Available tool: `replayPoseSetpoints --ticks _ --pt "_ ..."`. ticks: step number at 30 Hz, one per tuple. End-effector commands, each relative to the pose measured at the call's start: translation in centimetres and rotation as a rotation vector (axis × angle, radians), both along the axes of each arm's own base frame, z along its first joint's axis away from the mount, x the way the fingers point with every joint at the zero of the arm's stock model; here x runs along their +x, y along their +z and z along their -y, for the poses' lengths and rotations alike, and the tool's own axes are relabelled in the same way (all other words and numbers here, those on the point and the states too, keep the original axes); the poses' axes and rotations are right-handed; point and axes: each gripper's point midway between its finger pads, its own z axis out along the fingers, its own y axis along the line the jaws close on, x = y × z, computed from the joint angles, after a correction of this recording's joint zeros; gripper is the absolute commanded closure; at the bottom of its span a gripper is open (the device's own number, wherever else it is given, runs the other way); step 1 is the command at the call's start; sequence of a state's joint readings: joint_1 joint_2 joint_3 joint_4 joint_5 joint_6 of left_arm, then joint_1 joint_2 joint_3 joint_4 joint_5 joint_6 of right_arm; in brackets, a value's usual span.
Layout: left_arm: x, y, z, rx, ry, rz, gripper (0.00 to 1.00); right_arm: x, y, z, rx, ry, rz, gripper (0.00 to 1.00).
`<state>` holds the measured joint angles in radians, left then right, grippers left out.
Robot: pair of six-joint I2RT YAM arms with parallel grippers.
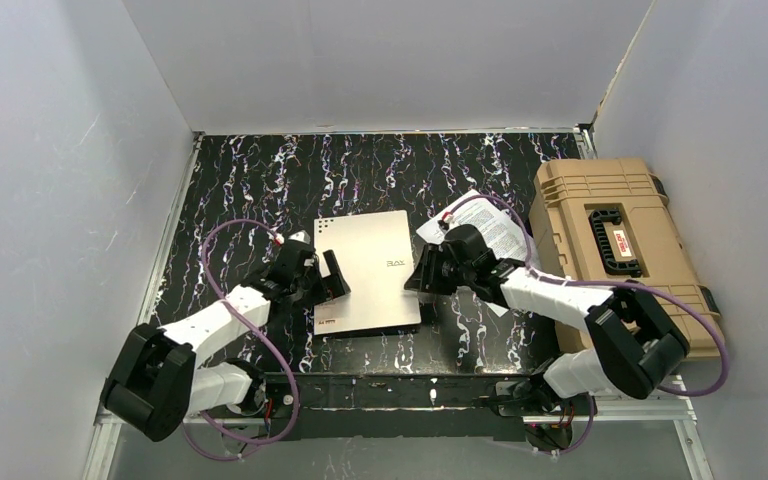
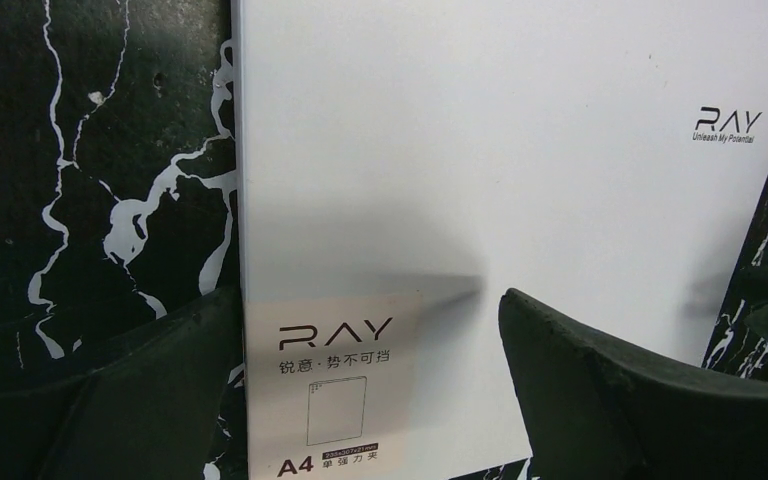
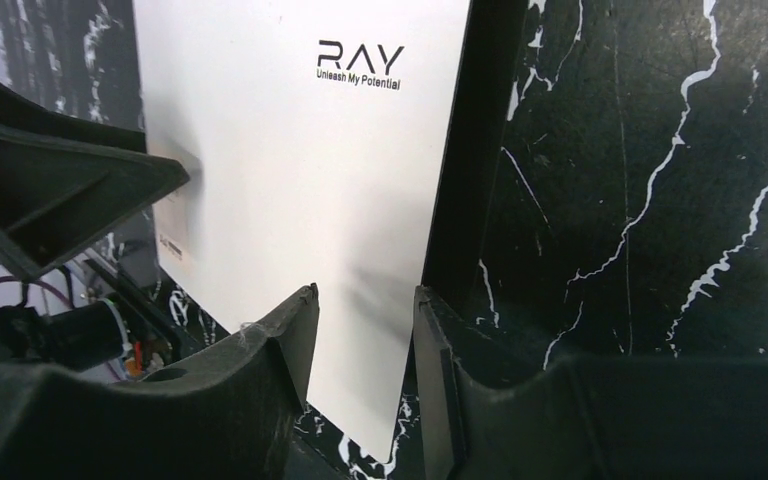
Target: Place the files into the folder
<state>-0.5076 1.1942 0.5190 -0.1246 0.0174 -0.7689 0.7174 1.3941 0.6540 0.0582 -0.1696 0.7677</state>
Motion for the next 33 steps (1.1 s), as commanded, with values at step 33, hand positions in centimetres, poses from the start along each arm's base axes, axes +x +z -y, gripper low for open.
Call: replayPoseSetpoints --ticks 33 --pt "-2.4 6.7 2.8 -0.436 -0.067 0.27 0.02 -1.8 11.5 -4.1 0.657 0.012 0.052 0.48"
